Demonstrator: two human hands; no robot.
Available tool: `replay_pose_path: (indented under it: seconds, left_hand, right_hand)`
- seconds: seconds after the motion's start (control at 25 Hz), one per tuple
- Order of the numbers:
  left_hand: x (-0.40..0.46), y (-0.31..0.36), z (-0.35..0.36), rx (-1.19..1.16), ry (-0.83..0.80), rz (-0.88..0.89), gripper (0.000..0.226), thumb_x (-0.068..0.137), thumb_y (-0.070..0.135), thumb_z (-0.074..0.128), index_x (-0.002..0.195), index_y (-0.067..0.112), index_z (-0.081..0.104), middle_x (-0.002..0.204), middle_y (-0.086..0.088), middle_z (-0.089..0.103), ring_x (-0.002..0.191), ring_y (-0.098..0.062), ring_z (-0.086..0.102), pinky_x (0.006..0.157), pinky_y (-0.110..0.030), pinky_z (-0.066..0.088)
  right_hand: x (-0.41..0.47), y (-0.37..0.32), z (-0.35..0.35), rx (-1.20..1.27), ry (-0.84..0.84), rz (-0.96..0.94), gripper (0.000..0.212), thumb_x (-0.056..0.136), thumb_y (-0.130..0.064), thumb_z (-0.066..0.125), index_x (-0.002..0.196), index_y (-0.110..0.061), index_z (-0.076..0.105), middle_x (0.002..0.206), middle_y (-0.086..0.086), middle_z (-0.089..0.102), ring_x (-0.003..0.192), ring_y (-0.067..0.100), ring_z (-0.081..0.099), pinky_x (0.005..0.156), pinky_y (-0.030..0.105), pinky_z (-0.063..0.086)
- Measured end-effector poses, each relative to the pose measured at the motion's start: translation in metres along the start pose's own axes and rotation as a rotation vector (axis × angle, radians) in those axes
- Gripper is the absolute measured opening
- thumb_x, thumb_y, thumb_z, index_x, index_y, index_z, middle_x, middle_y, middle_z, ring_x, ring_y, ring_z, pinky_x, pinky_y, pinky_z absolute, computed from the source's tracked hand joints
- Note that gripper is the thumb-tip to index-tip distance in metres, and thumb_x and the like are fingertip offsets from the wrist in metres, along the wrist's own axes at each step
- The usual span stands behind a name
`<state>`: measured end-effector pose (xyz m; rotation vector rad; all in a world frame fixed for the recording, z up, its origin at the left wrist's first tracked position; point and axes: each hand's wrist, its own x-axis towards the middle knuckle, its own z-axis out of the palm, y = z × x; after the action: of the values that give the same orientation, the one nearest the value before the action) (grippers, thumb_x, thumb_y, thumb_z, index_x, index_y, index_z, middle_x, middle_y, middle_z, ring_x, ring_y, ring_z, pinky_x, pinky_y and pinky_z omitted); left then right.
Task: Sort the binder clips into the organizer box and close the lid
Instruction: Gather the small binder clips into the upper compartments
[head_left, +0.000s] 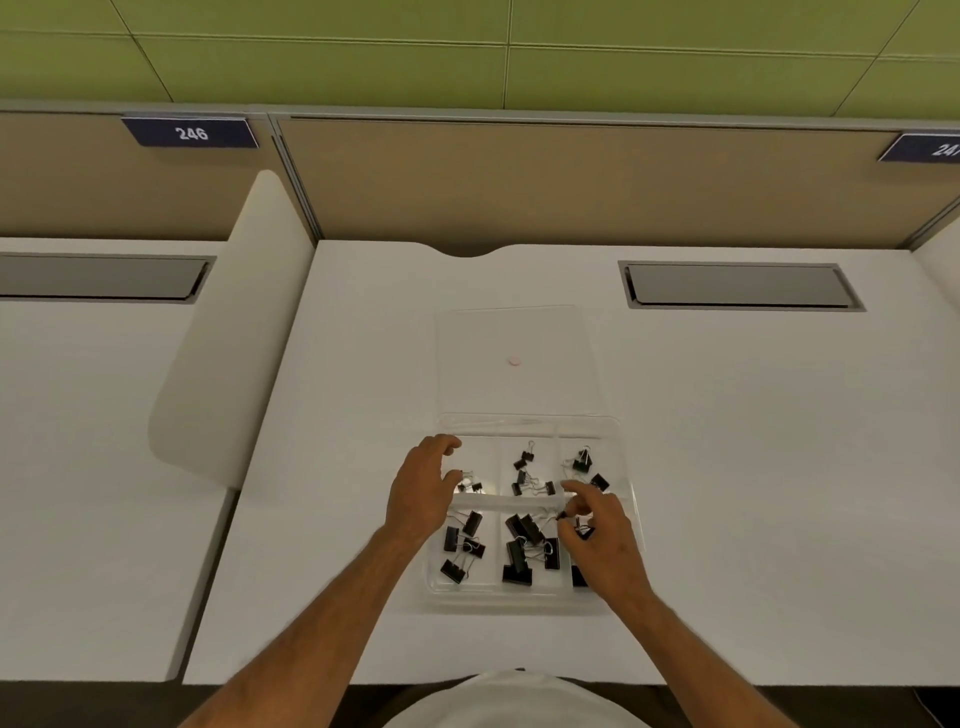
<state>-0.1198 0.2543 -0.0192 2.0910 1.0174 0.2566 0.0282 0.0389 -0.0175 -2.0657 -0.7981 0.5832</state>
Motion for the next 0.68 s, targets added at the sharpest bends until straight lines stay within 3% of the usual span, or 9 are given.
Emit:
replay_pose_path:
  seconds: [0.32, 0.48, 0.68]
  left_hand:
    - [-0.004, -0.014, -0.020, -0.024, 0.070, -0.015, 0.036, 0.091, 0.008, 0.063, 0.119, 0.032, 0.058, 0.110, 0.018, 0.057, 0.090, -0.004, 0.055, 0.076, -0.010, 0.041]
    - [-0.013, -0.017, -0.024, -0.030, 0.093, -0.021, 0.036, 0.091, 0.010, 0.064, 0.119, 0.032, 0.058, 0.109, 0.018, 0.058, 0.090, -0.004, 0.057, 0.078, -0.015, 0.046]
    - [-0.017, -0.009, -0.026, -0.060, 0.088, -0.041, 0.035, 0.091, 0.012, 0.064, 0.118, 0.034, 0.058, 0.108, 0.020, 0.058, 0.090, -0.001, 0.056, 0.074, -0.010, 0.042]
  right_hand:
    - [0.054, -0.054, 0.057, -0.073, -0.214, -0.156, 0.054, 0.088, -0.020, 0.065, 0.136, -0.036, 0.045, 0.093, -0.016, 0.059, 0.097, 0.002, 0.050, 0.082, 0.017, 0.042]
    - [0.067, -0.060, 0.065, -0.122, -0.248, -0.183, 0.059, 0.090, -0.023, 0.063, 0.142, -0.037, 0.038, 0.102, -0.015, 0.057, 0.099, 0.004, 0.047, 0.078, 0.019, 0.041]
    - [0.062, -0.054, 0.039, -0.074, -0.257, -0.108, 0.070, 0.091, -0.024, 0.063, 0.147, -0.044, 0.026, 0.116, -0.015, 0.053, 0.106, 0.004, 0.048, 0.078, 0.019, 0.048]
